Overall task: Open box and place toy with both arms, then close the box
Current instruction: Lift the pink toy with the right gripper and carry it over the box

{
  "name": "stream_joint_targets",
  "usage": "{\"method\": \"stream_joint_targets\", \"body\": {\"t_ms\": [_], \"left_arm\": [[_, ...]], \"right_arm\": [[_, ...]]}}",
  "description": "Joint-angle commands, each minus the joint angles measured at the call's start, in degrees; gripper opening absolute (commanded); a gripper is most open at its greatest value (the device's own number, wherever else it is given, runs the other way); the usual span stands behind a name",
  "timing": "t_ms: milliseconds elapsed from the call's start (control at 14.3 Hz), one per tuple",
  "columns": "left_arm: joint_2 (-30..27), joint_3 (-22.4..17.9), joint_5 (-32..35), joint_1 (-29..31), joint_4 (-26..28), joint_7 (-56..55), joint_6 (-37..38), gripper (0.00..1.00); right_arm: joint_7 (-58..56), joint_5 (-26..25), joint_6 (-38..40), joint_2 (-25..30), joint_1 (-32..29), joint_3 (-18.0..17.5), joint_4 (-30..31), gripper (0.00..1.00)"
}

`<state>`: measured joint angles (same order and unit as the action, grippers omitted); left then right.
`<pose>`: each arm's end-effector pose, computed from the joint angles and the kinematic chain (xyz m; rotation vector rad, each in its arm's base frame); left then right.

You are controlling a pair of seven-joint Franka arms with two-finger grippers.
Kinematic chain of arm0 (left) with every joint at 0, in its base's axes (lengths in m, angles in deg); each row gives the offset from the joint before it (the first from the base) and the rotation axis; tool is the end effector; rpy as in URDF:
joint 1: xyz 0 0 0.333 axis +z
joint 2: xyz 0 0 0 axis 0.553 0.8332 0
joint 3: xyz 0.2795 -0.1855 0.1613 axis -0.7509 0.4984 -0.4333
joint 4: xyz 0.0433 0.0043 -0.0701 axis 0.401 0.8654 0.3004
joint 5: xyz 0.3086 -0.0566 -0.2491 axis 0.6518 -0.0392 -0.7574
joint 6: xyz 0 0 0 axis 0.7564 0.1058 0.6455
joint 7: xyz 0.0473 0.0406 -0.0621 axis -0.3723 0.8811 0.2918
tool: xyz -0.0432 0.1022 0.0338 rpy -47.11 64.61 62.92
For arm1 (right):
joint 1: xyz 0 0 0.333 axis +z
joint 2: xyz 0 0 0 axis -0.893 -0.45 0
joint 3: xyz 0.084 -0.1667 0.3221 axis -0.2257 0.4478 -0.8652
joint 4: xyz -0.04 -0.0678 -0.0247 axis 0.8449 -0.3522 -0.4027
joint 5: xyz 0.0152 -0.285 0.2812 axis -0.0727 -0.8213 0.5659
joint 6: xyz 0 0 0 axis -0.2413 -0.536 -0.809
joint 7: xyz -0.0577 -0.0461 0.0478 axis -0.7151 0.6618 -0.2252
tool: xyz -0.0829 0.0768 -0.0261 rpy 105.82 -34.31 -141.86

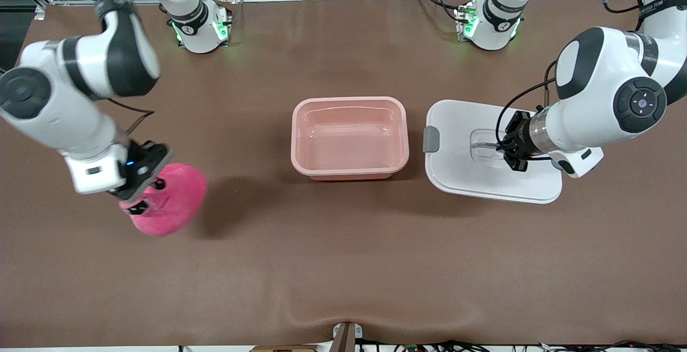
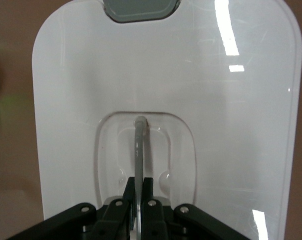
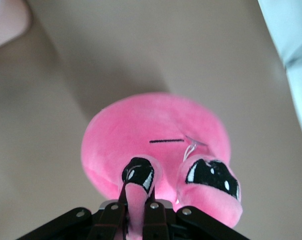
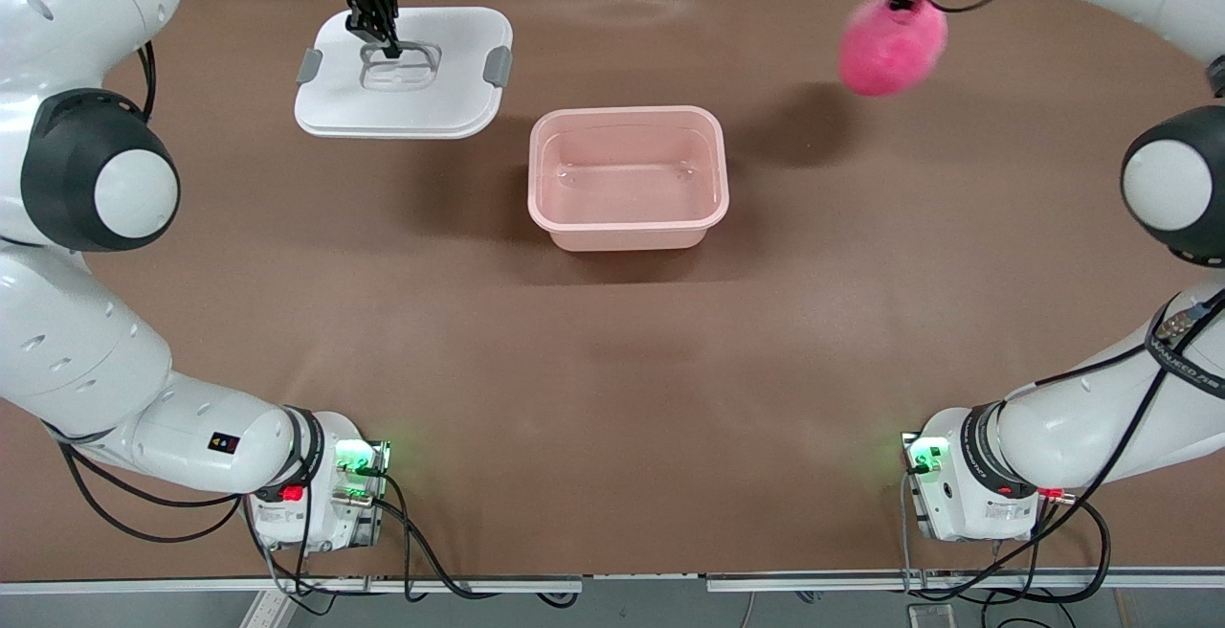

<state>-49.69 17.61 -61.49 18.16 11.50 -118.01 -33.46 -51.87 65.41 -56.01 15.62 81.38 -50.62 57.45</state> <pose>0.6138 -0.1651 0.5144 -2.2739 -1.9924 0.3384 0.6451 0.1707 0.5429 2.5005 1.6753 0.0226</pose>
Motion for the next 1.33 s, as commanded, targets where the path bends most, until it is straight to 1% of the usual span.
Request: {"method": "stream_joint_targets", "body": {"t_ms": [0, 140, 349, 489, 629, 768, 1048, 1257], "left_arm": [[-4.8, 0.4, 1.3, 0.6, 3.6, 1.0, 1.7, 0.0], [-5.0, 0.4, 1.6, 1.1, 4.1, 2.4, 1.7, 0.0], [-5.2, 0.3, 1.6, 1.8, 4.5, 4.6, 1.7, 0.0], [-6.2, 0.4, 2.1, 3.5, 5.5, 6.9, 1.7, 0.0], [-6.2, 0.5, 2.0, 4.1, 6.3, 8.4, 1.0, 0.0], [-6.3, 0.5, 2.0, 3.6, 6.5, 8.4, 0.9, 0.0], [-6.5, 1.2, 2.0, 3.9, 6.5, 8.5, 0.9, 0.0], [-6.4, 1.2, 2.0, 3.6, 6.5, 8.5, 0.9, 0.0]], "right_arm": [[-0.8, -8.9, 4.8, -0.5, 11.9, 0.7, -3.9, 0.0], [3.1, -13.2, 10.6, -0.7, 19.6, 0.7, -5.1, 0.0], [13.1, -16.2, 16.0, -2.0, 27.4, 0.8, -5.3, 0.0], [14.5, -16.9, 19.5, -4.1, 31.1, 0.8, -7.9, 0.0], [14.5, -19.3, 23.6, -7.0, 33.6, 0.7, -11.6, 0.0], [14.5, -20.8, 25.8, -9.0, 36.5, 0.8, -13.6, 0.0], [14.6, -21.2, 26.5, -10.5, 39.4, 0.9, -13.9, 0.0], [15.0, -21.1, 26.2, -11.1, 39.9, 0.8, -14.0, 0.0]]}}
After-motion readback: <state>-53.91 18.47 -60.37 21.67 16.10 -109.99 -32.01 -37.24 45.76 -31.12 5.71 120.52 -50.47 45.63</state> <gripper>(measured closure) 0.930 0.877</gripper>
